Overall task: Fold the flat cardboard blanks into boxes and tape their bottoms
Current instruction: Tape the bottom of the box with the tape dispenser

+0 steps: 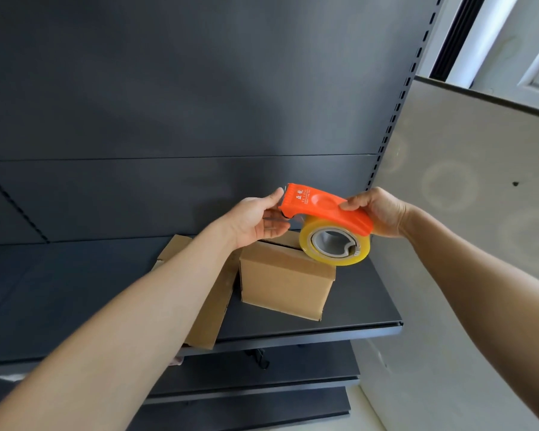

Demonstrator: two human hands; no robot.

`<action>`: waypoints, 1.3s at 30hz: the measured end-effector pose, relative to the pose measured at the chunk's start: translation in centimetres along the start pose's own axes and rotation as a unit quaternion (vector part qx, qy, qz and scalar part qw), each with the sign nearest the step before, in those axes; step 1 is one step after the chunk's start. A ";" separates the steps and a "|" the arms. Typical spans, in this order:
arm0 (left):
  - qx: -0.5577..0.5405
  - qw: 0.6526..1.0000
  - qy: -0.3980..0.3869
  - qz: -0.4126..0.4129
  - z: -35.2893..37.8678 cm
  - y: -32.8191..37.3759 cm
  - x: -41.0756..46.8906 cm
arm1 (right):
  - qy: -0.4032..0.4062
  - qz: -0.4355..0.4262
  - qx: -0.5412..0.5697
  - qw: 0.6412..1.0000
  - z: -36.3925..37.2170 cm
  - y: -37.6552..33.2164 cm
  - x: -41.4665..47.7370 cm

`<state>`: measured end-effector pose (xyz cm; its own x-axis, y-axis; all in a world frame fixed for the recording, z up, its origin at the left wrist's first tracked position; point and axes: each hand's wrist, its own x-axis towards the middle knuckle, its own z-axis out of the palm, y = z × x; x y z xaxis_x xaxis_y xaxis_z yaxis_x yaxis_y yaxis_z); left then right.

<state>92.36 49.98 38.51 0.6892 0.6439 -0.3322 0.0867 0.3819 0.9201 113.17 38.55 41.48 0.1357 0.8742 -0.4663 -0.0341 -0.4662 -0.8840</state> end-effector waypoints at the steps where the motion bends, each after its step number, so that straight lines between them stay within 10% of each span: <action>1: -0.014 1.000 0.000 -0.006 0.0 -0.1 0.0 | 0.001 -0.001 -0.002 1.000 0.0 0.0 0.0; 39: -0.066 0.985 0.160 0.020 -2.0 -4.8 2.6 | 0.086 -0.036 -0.231 0.968 2.1 -1.0 0.7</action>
<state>92.29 51.12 32.79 0.4270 0.8275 -0.3645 -0.0444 0.4218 0.9056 111.21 39.90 42.01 0.2862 0.8896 -0.3560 0.4229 -0.4507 -0.7862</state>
